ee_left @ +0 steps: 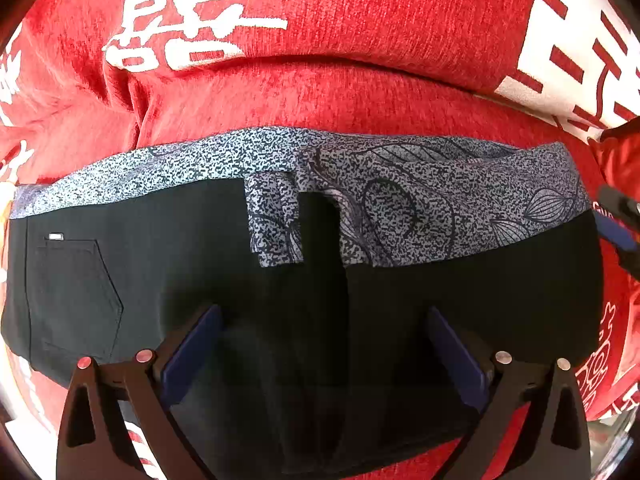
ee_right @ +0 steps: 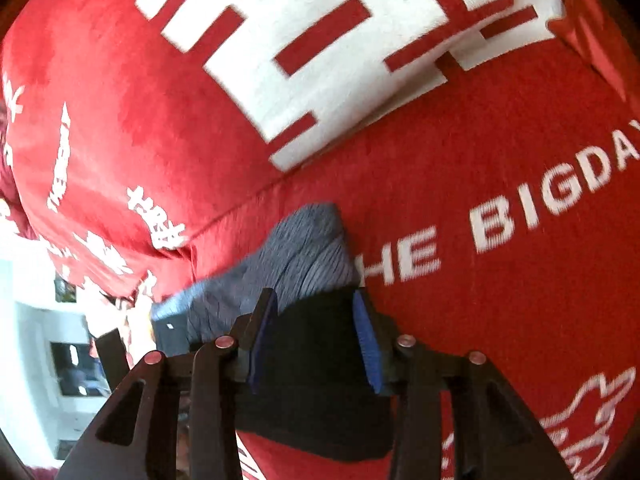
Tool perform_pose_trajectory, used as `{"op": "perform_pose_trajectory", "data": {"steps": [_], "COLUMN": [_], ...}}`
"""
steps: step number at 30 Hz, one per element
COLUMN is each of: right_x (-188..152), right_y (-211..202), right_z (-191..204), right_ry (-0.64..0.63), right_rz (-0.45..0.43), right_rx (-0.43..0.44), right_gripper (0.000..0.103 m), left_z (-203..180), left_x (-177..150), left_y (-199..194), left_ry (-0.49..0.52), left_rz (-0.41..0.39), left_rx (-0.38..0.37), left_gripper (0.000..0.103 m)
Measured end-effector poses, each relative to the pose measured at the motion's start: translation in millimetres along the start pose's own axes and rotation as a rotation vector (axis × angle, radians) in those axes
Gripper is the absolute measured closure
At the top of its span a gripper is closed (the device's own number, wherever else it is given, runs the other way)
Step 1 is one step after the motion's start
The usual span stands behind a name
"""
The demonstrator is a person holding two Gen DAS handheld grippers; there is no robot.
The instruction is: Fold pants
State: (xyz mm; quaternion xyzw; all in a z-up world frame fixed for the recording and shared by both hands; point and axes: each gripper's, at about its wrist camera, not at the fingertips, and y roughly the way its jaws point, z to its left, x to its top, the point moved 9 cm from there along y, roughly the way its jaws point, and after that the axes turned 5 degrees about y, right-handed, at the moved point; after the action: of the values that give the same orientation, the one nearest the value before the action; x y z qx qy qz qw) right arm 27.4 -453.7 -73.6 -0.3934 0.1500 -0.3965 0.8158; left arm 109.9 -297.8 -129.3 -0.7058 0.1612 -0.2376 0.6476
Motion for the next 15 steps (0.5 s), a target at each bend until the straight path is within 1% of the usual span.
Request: {"op": "perform_pose_trajectory", "data": {"steps": [1, 2, 3, 4, 5, 7, 9, 12, 13, 15], "right_x": [6.3, 10.0, 10.9, 11.4, 12.0, 13.0, 11.4, 4.7, 1.1, -8.5], "right_y": [3.8, 12.5, 20.7, 28.0, 33.1, 33.6, 28.5, 17.2, 9.8, -4.7], "right_z": [-3.6, -9.8, -16.0, -23.4, -24.2, -21.7, -14.1, -3.8, -2.7, 2.7], "right_ry": [0.005, 0.018, 0.026, 0.026, 0.028, 0.025, -0.018, -0.074, -0.092, -0.127], "right_rz": [0.006, 0.037, 0.065, 0.083, 0.088, 0.068, 0.049, 0.052, 0.046, 0.028], "right_rx": [0.016, 0.021, 0.000, -0.045, -0.055, -0.084, -0.123, -0.163, -0.188, -0.192], "right_gripper": [0.061, 0.067, 0.069, 0.069, 0.069, 0.069, 0.065, 0.062, 0.061, 0.060], "left_z": [-0.2, 0.1, -0.9, -0.8, -4.6, -8.0, -9.4, -8.9, -9.4, -12.1], "left_x": [0.0, 0.4, 1.2, 1.4, 1.4, -0.8, -0.7, -1.5, -1.9, -1.6], "left_y": [-0.3, 0.0, 0.6, 1.3, 2.8, 1.2, 3.1, 3.7, 3.7, 4.9], "left_ry": [0.005, 0.012, 0.015, 0.015, 0.010, 0.002, 0.001, -0.013, -0.015, -0.018], "left_rz": [-0.003, -0.006, -0.008, -0.009, -0.009, -0.009, -0.009, -0.004, -0.004, -0.008], "left_rx": [0.004, 0.009, 0.010, 0.013, 0.014, 0.021, 0.028, 0.032, 0.035, 0.044], "left_gripper": [0.000, 0.000, 0.000, 0.000, 0.000, 0.000, 0.000, 0.000, 0.000, 0.000]}}
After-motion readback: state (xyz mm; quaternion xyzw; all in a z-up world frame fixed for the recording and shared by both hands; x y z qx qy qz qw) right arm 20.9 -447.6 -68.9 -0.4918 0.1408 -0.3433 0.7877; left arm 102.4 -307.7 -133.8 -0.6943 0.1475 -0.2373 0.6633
